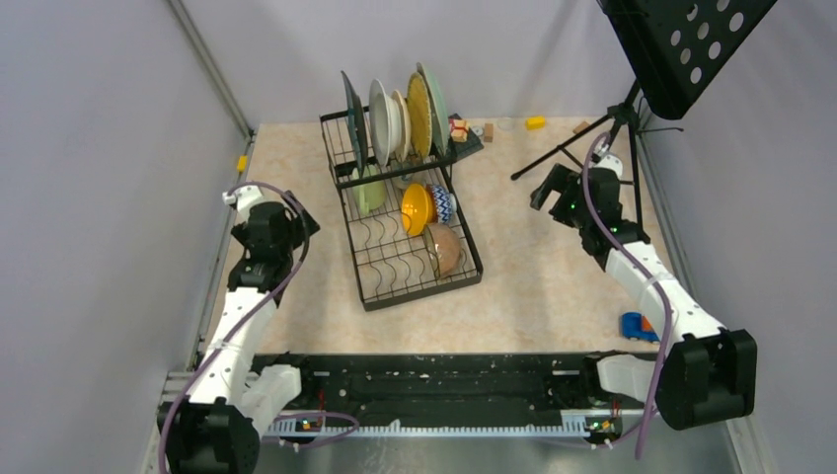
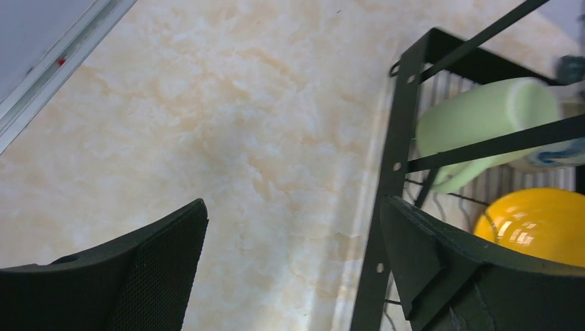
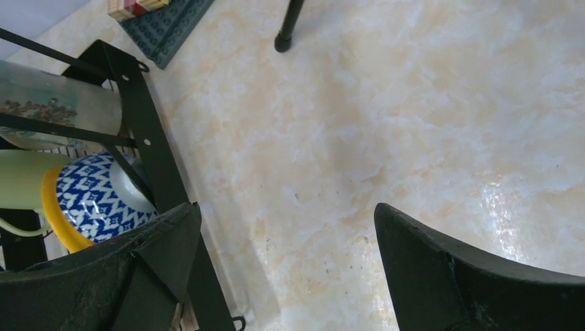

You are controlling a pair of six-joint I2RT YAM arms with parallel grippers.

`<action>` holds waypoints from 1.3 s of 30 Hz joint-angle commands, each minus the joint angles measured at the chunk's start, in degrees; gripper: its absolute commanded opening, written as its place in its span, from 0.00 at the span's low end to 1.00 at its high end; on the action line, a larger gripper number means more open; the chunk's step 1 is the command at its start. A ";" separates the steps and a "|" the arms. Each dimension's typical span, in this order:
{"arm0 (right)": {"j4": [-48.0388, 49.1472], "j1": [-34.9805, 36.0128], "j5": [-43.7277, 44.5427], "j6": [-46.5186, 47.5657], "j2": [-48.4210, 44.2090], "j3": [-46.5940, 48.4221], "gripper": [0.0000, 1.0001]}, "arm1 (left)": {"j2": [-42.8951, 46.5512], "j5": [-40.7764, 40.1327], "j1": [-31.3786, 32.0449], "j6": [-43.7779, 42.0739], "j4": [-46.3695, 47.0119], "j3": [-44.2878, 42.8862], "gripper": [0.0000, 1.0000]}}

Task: Load the mixed dishes into the dish rack
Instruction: Reset both arms

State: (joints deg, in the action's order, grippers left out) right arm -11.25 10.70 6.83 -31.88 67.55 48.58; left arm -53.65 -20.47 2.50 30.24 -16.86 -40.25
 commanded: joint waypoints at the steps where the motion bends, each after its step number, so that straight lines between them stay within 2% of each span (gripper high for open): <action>1: 0.47 -0.33 -1.46 3.68 -2.94 5.06 0.99 | 3.08 2.52 -0.13 -1.55 1.48 -4.13 0.99; 4: 2.63 -0.32 -2.03 5.02 -4.16 3.50 0.99 | 3.52 -0.18 -0.13 0.80 1.77 -4.62 0.99; 11: -1.00 -0.32 -5.20 6.69 -1.19 6.00 0.99 | 1.66 -7.85 -0.13 3.16 -1.14 -7.24 0.99; 24: 2.05 -0.32 -8.68 0.24 1.42 6.04 0.99 | 2.49 -9.64 -0.13 0.70 1.17 -8.37 0.99; 39: 1.74 -0.28 -7.53 -0.66 1.35 6.03 0.99 | 2.00 -10.49 -0.13 -0.88 1.48 -8.59 0.99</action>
State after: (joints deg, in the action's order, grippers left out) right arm -11.57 10.68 -1.23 -32.10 69.19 52.29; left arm -52.25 -29.89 2.50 30.09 -18.02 -46.50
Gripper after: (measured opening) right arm 0.987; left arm 0.986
